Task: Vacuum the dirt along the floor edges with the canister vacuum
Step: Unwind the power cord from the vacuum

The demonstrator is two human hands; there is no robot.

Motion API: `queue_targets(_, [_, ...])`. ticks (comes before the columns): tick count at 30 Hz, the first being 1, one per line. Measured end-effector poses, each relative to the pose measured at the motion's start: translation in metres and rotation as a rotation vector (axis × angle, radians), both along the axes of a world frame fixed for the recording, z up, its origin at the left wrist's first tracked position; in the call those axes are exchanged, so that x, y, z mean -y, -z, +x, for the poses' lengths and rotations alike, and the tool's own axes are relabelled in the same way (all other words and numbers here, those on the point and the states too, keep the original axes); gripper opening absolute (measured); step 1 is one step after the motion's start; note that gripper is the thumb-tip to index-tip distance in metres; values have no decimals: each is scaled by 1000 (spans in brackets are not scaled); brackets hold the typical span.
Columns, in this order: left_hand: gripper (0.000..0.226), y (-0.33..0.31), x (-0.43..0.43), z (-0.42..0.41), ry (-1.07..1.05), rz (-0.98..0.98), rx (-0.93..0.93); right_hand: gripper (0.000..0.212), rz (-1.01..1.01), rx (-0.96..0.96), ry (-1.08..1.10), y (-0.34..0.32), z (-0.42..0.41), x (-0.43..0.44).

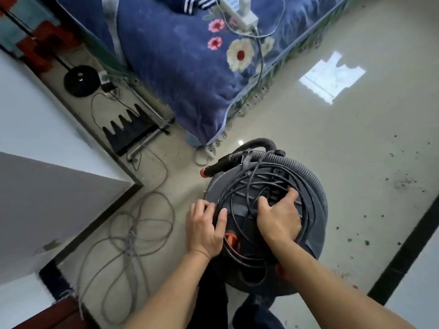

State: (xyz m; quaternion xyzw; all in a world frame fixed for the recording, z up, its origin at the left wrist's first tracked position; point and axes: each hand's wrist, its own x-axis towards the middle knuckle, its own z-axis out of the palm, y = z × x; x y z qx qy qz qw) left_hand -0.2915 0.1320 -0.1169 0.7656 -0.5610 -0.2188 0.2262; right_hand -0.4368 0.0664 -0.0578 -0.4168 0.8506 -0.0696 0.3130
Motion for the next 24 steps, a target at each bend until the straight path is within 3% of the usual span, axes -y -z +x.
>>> queue_targets(10, [74, 5, 140, -48, -109, 36, -268, 57, -59, 25, 142, 7, -48, 124])
queue_targets(24, [74, 10, 351, -122, 45, 39, -237, 58, -132, -89, 257, 14, -125, 321])
